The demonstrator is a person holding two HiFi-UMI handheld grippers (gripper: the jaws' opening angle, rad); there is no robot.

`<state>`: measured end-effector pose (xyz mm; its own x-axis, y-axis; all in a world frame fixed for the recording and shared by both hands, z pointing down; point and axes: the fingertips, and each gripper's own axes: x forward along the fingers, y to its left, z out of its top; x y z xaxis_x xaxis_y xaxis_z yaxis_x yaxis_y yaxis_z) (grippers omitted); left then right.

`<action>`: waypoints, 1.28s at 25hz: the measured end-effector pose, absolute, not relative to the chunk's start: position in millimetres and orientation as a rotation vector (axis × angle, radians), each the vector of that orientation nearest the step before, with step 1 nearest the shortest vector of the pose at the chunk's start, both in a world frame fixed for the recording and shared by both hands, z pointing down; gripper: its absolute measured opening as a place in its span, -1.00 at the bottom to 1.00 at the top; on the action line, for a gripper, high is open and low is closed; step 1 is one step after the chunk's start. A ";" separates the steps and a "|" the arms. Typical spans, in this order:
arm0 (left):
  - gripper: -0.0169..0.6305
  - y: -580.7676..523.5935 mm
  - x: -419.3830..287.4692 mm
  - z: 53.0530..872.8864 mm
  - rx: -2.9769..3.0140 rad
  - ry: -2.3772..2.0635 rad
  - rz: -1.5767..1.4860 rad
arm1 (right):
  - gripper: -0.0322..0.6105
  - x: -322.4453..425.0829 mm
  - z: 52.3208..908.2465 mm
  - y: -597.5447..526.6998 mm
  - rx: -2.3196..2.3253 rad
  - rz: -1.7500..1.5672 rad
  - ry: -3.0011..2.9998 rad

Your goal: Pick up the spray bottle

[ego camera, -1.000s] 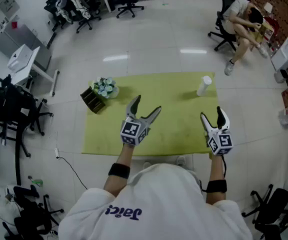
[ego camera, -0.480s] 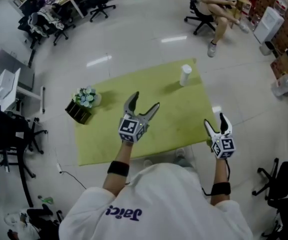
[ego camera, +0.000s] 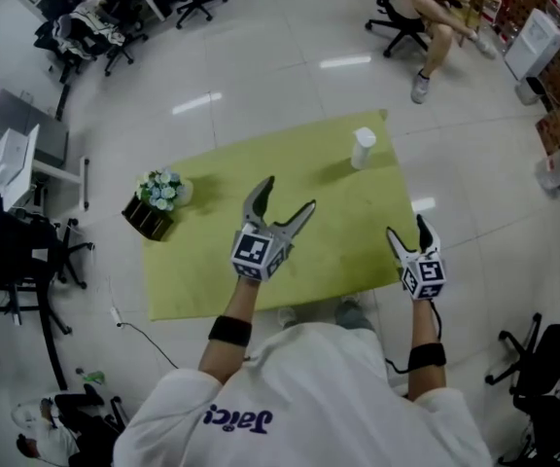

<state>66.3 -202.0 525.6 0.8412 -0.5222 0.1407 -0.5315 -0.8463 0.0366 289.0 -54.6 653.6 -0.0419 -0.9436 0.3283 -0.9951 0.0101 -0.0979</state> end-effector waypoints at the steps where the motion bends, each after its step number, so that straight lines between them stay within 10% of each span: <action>1: 0.41 -205.4 66.7 526.8 2.933 -0.852 0.194 | 0.30 289.8 658.6 -63.1 2.036 0.463 -2.111; 32: 0.41 -231.9 47.4 560.7 2.761 -1.053 0.247 | 0.30 297.1 713.4 -331.7 1.992 0.447 -2.253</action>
<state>47.4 -231.9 560.7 0.7360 -0.6417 0.2159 -0.6708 -0.7343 0.1043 297.1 -331.7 713.4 -0.1388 -0.9536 0.2672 -0.9833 0.1008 -0.1513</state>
